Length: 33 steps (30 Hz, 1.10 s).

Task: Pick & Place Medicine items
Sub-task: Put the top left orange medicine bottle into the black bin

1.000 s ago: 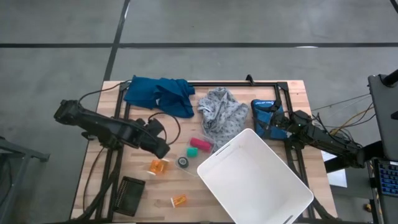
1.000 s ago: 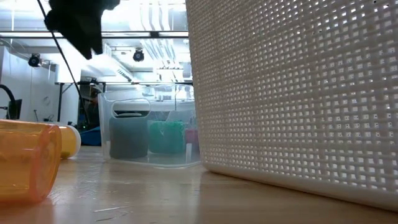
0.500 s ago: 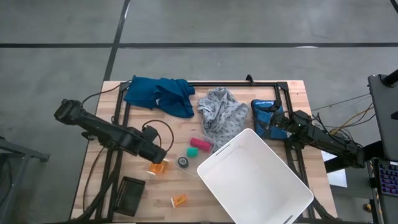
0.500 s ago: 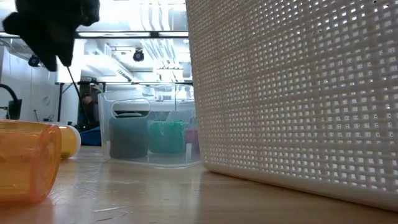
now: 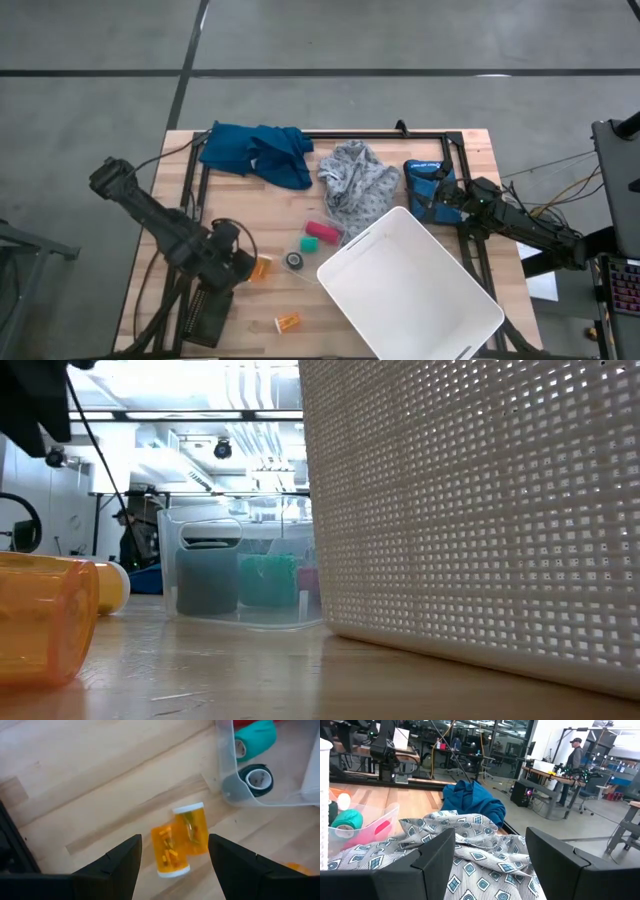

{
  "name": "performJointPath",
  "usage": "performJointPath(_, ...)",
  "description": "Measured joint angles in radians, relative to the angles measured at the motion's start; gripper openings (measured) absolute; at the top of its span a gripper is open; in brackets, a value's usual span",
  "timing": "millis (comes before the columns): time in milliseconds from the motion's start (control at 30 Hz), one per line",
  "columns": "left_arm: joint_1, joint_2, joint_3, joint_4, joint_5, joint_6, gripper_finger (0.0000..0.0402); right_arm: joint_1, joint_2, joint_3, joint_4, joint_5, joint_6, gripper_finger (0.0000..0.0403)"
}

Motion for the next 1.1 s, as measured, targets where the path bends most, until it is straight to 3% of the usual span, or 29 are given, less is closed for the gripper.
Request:
performJointPath(367, -0.019, 0.006, -0.037, 0.093, 0.072, -0.087, 0.0236, 0.0, 0.0, 0.0, 0.0, 0.0, 0.002, 0.024)
performJointPath(633, -0.013, 0.008, -0.173, 0.262, 0.234, -0.161, 0.0234, 0.0, 0.0, 0.0, 0.0, 0.0, 0.002, 0.024)
performJointPath(1100, 0.033, 0.008, -0.301, 0.441, 0.297, -0.111, 0.0234, 0.0, 0.0, 0.0, 0.0, 0.0, 0.002, 0.024)
